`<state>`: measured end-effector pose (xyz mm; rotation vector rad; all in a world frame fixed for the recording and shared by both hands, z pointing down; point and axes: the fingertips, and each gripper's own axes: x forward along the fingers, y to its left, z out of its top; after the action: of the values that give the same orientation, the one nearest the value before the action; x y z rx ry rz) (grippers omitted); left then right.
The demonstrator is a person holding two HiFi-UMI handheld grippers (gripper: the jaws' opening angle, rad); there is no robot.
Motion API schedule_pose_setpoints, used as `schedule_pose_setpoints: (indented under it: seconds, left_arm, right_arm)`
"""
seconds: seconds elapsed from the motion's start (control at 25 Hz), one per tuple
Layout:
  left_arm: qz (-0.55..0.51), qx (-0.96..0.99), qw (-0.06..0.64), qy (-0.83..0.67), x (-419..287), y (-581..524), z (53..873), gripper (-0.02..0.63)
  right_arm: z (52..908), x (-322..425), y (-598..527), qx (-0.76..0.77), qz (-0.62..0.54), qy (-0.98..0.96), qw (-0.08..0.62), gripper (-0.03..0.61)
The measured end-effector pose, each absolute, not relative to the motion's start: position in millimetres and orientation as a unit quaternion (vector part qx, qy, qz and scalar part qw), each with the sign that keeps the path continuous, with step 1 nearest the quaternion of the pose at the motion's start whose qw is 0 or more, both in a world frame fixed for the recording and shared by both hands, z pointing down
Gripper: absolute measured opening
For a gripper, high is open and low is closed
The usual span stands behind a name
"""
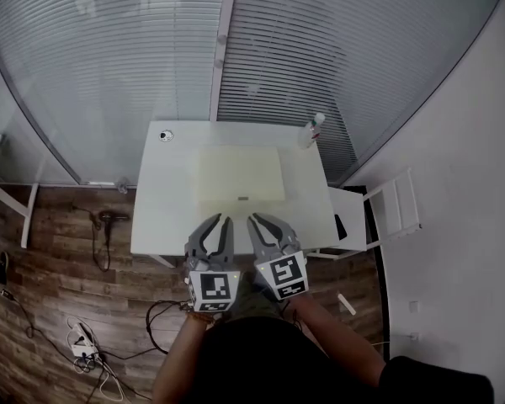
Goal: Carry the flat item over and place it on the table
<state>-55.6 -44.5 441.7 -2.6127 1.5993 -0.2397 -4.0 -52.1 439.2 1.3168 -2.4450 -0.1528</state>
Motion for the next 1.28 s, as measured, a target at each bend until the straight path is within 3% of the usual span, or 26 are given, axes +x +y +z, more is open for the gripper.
schedule_pose_setpoints:
  seconds: [0.28,0.68,1.08,1.28]
  left_arm:
    - [-0.083,-0.844,0.037,0.529,-60.4,-40.7,439.0,0.046]
    - [-0.086,-0.845,0.052,0.525,-60.4,-37.6,431.4,0.031]
    - [-0.094,-0.841,0.025,0.532,-64.7,-31.0,454.6,0.031]
    - [-0.099,-0.843,0.053,0.527,-65.5,-31.6,439.6,0.032]
  right_arm:
    - [440.0,0.3,-50.6,0.462,-0.054,-0.868,0.172,0.000]
    - [447.7,6.5,-49.6,0.458,-0.051,-0.869,0.179,-0.002]
    - [454.5,12.8,-44.6,0.465,-0.043,-0.865,0.182,-0.002]
    - [459.5,16.6,-41.8,0.465,-0.035,-0.866,0.181,-0.002]
